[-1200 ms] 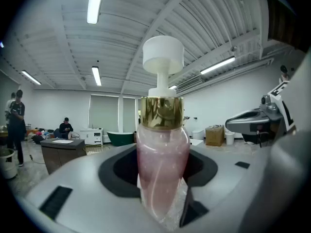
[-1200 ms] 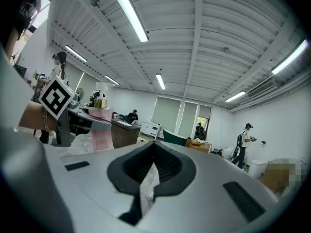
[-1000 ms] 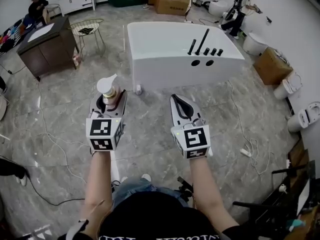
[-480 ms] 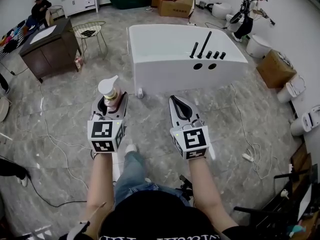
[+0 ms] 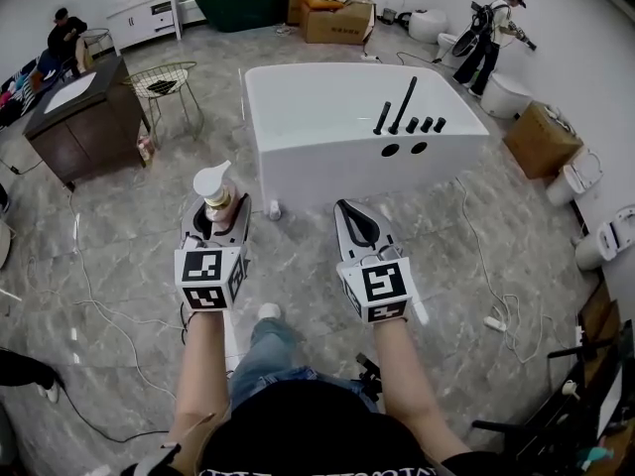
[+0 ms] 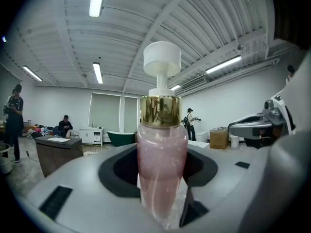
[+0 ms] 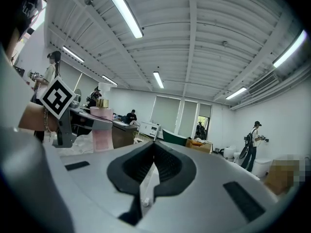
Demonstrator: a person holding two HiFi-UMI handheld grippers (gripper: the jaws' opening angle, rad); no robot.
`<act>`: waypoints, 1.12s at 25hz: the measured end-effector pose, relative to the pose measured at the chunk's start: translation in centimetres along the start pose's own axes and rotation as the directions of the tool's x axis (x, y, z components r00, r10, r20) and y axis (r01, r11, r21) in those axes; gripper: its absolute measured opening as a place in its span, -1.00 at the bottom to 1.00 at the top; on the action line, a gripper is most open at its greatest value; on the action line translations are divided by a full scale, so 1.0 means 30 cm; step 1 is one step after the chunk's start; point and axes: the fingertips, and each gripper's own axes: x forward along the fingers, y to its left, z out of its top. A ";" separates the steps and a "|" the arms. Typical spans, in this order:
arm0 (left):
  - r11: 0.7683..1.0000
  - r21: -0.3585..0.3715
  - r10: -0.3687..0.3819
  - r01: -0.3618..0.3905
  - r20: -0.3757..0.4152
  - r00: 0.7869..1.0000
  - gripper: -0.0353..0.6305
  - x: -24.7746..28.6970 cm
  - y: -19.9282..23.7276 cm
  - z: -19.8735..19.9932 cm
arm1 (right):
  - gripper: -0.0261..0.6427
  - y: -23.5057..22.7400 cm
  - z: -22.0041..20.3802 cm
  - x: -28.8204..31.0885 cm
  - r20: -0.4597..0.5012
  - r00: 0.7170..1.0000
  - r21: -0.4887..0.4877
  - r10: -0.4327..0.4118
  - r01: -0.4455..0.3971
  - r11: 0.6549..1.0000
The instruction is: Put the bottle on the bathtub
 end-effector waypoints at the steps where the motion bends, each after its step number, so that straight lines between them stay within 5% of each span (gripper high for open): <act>1: 1.000 -0.001 -0.001 0.001 -0.001 1.000 -0.24 0.041 0.027 0.002 | -0.88 -0.009 0.003 0.044 0.000 1.000 0.000 -0.002 0.002 1.000; 17: 0.995 -0.026 -0.093 0.093 -0.019 0.995 -0.24 0.698 0.441 -0.024 | -0.88 -0.137 -0.035 0.786 -0.089 0.995 0.012 -0.042 0.043 0.999; 28: 0.990 -0.063 -0.130 0.127 -0.050 0.990 -0.24 0.907 0.524 -0.084 | -0.88 -0.181 -0.108 0.990 -0.163 0.986 0.010 -0.027 0.029 1.000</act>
